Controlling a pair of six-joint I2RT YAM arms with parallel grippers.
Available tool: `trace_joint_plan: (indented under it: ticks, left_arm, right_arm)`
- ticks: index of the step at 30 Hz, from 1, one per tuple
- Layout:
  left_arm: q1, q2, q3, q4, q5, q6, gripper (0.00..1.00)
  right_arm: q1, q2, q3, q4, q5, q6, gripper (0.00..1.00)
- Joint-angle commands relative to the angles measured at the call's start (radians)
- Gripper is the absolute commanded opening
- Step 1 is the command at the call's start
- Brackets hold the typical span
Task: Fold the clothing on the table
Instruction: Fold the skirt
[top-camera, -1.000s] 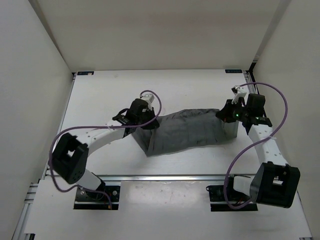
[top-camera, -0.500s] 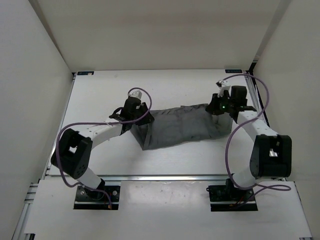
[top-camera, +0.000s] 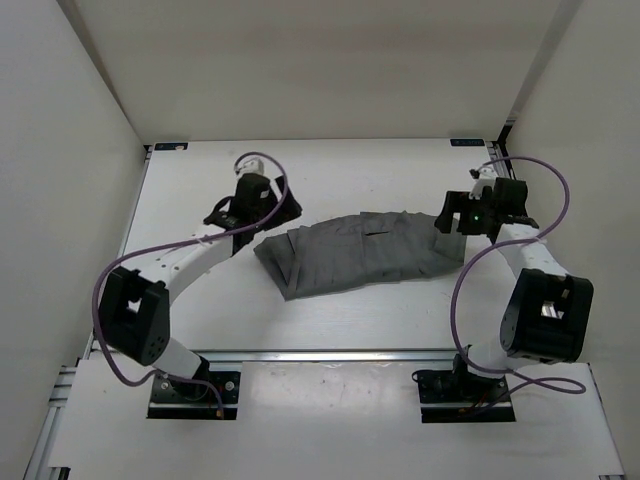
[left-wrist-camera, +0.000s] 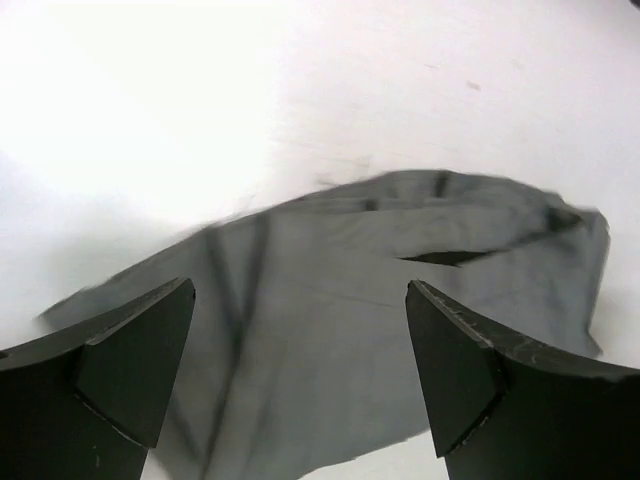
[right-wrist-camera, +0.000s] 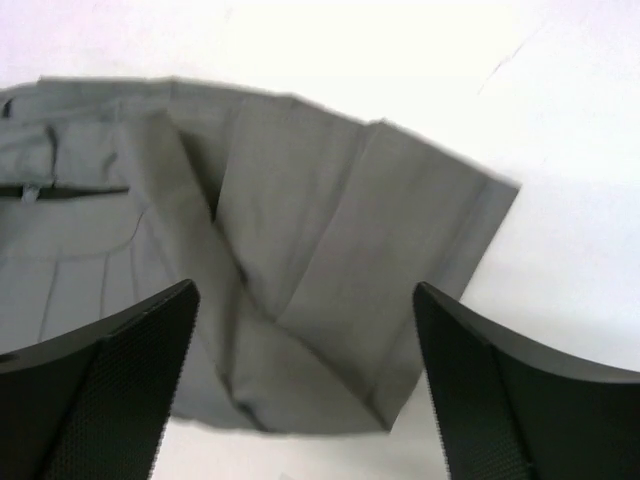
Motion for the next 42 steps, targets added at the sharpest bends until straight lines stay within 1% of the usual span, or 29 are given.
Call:
trace_joint_plan:
  ticks: [1,2,3,4,5,6,7,8,9,10,11,12,13,14,17,20,21,23,25,28,29,33,34,35,38,39,40,41,42]
  left_arm:
    - [-0.138,0.086,0.152,-0.112,0.052,0.152,0.96]
    - [-0.163,0.136,0.216,-0.130,0.046,0.203,0.94]
    - [-0.218,0.190,0.285,-0.158,0.051,0.223,0.91]
    - [-0.259,0.224,0.371,-0.176,0.057,0.252,0.93]
    - [-0.276,0.293,0.414,-0.205,0.083,0.275,0.94]
    - [-0.296,0.372,0.506,-0.253,0.117,0.289,0.96]
    - [-0.324,0.416,0.604,-0.273,0.135,0.305,0.97]
    - [-0.330,0.492,0.650,-0.332,0.175,0.317,0.98]
    - [-0.344,0.550,0.721,-0.372,0.203,0.320,0.97]
    - [-0.350,0.574,0.772,-0.388,0.207,0.326,0.97]
    - [-0.358,0.617,0.781,-0.420,0.203,0.326,0.97]
    - [-0.356,0.638,0.789,-0.435,0.200,0.326,0.95]
    - [-0.346,0.642,0.765,-0.437,0.201,0.319,0.94]
    - [-0.335,0.640,0.745,-0.439,0.179,0.299,0.93]
    - [-0.295,0.583,0.610,-0.370,0.177,0.262,0.90]
    - [-0.249,0.537,0.499,-0.328,0.160,0.250,0.88]
    - [-0.235,0.528,0.490,-0.334,0.164,0.253,0.88]
    - [-0.229,0.520,0.467,-0.337,0.164,0.259,0.87]
    - [-0.230,0.502,0.461,-0.313,0.135,0.265,0.87]
    - [-0.233,0.488,0.439,-0.250,0.147,0.247,0.88]
    - [-0.226,0.488,0.439,-0.244,0.151,0.236,0.87]
    - [-0.223,0.496,0.430,-0.248,0.155,0.236,0.88]
    - [-0.229,0.496,0.430,-0.253,0.154,0.245,0.88]
    - [-0.227,0.494,0.418,-0.261,0.158,0.249,0.87]
    - [-0.217,0.476,0.381,-0.246,0.154,0.256,0.87]
    - [-0.220,0.465,0.358,-0.227,0.157,0.250,0.86]
    - [-0.215,0.458,0.352,-0.216,0.161,0.242,0.87]
    - [-0.210,0.459,0.341,-0.210,0.166,0.246,0.86]
    - [-0.207,0.456,0.341,-0.218,0.166,0.245,0.86]
  right_arm:
    - [-0.038,-0.049,-0.017,-0.140,-0.130,-0.039,0.90]
    - [-0.082,-0.057,-0.029,-0.163,-0.202,0.008,0.90]
    - [-0.127,-0.065,-0.037,-0.171,-0.251,0.030,0.88]
    - [-0.173,-0.074,-0.063,-0.171,-0.349,0.111,0.89]
    - [-0.191,-0.085,-0.106,-0.148,-0.440,0.187,0.94]
    - [-0.219,-0.094,-0.155,-0.107,-0.516,0.288,0.96]
    - [-0.236,-0.105,-0.193,-0.084,-0.557,0.338,0.96]
    - [-0.241,-0.121,-0.257,-0.006,-0.641,0.440,0.94]
    - [-0.228,-0.129,-0.326,0.100,-0.670,0.484,0.90]
    - [-0.207,-0.141,-0.359,0.151,-0.730,0.560,0.80]
    - [-0.198,-0.140,-0.379,0.236,-0.765,0.587,0.73]
    - [-0.172,-0.145,-0.382,0.263,-0.769,0.585,0.44]
    - [-0.144,-0.138,-0.368,0.277,-0.770,0.576,0.11]
    - [-0.135,-0.128,-0.349,0.279,-0.769,0.552,0.01]
    - [-0.090,-0.064,-0.298,0.265,-0.786,0.494,0.00]
    - [-0.070,0.021,-0.295,0.307,-0.793,0.527,0.01]
    - [-0.067,0.033,-0.290,0.341,-0.778,0.564,0.00]
    - [-0.060,0.075,-0.281,0.361,-0.746,0.567,0.00]
    - [-0.025,0.104,-0.249,0.335,-0.746,0.529,0.00]
    - [0.035,0.171,-0.181,0.216,-0.766,0.438,0.00]
    - [0.058,0.202,-0.155,0.204,-0.754,0.415,0.00]
    - [0.071,0.240,-0.149,0.242,-0.674,0.452,0.00]
    - [0.075,0.253,-0.122,0.208,-0.649,0.426,0.02]
    - [0.084,0.263,-0.099,0.185,-0.651,0.412,0.07]
    - [0.121,0.338,-0.011,0.115,-0.675,0.345,0.12]
    - [0.140,0.372,0.029,0.070,-0.678,0.325,0.12]
    - [0.135,0.409,0.067,0.030,-0.640,0.320,0.11]
    - [0.160,0.418,0.072,0.021,-0.616,0.332,0.08]
    - [0.155,0.424,0.078,0.021,-0.552,0.369,0.05]
